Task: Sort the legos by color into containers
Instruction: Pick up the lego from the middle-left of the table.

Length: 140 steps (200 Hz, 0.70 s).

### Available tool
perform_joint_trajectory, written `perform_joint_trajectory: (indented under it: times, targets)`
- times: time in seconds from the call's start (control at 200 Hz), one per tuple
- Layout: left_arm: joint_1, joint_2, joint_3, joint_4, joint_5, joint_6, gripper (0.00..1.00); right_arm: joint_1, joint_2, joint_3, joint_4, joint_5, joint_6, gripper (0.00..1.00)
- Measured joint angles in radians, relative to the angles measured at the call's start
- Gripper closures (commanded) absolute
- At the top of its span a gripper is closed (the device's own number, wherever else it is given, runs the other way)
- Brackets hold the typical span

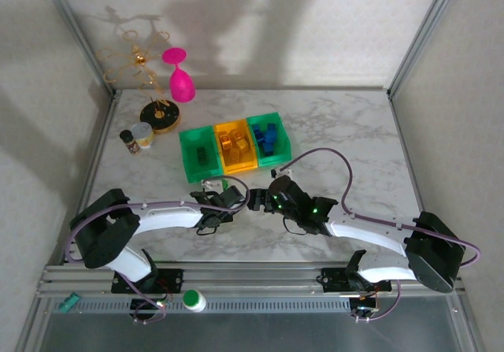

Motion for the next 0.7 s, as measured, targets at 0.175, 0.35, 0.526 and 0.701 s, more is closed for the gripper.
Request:
perform_joint_trajectory:
  times: [0.175, 0.35, 0.526, 0.701]
  targets:
    - [-0.001, 0.004, 0.000, 0.024, 0.000, -0.002, 0.71, 0.000, 0.000, 0.000, 0.000, 0.000, 0.000, 0.01]
    - [-0.001, 0.003, 0.000, 0.023, -0.008, -0.001, 0.78, 0.000, 0.000, 0.000, 0.000, 0.008, 0.000, 0.01]
    - [-0.001, -0.039, 0.024, -0.027, -0.034, 0.006, 0.79, 0.000, 0.000, 0.000, 0.000, 0.008, 0.000, 0.01]
    - [0.024, -0.117, 0.131, -0.088, -0.077, 0.052, 0.79, 0.000, 0.000, 0.006, 0.000, 0.008, -0.008, 0.01]
